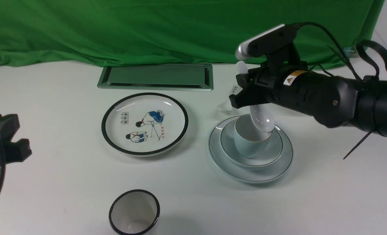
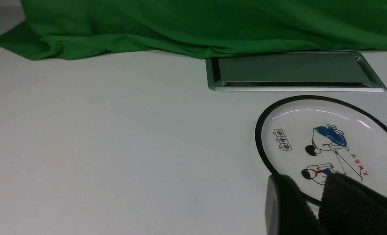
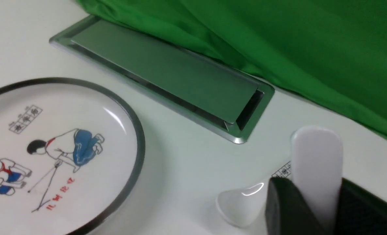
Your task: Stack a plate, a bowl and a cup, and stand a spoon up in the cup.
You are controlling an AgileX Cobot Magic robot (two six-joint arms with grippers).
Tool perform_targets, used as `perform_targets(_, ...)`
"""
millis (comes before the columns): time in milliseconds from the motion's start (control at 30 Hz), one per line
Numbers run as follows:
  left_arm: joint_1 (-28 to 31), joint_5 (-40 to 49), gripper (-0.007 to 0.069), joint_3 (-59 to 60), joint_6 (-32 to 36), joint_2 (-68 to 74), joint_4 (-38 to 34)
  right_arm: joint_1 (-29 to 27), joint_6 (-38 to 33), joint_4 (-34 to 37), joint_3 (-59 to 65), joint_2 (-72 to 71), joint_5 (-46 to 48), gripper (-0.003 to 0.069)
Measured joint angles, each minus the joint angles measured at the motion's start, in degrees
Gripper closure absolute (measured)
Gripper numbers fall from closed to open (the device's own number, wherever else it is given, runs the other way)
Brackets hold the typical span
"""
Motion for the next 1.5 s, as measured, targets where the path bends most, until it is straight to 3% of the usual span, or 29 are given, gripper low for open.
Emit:
perform_targets(467,0.0,-1.2,0.0494,0.0,0.0,0.0,-0.2,1.1,4.5,0.1,0.0,2.0,-1.1,0.0484)
perform_targets(733,-1.5,-1.3,0.0494,0.0,0.3,-5.3,-0.7,1.1,2.0,0.1,0.0,0.3,2.6,0.0362)
perform_targets(833,-4.2,-1.3,0.0494,0.0,2.0,-9.6,-0.8,1.1,0.8,0.1,0.0,-3.6,5.9,0.0360)
perform_targets(967,-8.0,-1.2,0.0509,0.0,5.1,-14.1,-0.8,1.1,-2.7,0.2,0.0,-10.9,11.0,0.0430)
perform_targets(1100,-11.2,0.6,0.0582,0.0,9.3,-18.2,-0.8,1.1,-6.9,-1.5,0.0,-19.2,16.4,0.0542)
perform_targets(1200,-14.2,5.1,0.0652,0.0,16.2,-21.3,-0.6,1.0,-7.4,-7.0,0.0,-28.8,22.7,0.0639)
perform_targets(1367,-15.0,7.7,0.0661,0.0,20.6,-21.8,3.3,-1.3,5.0,-19.0,5.6,-42.9,30.6,0.0650)
perform_targets(1500,-15.0,7.8,0.0661,0.0,21.1,-21.8,4.0,-2.3,12.4,-21.9,17.4,-53.7,30.9,0.0650)
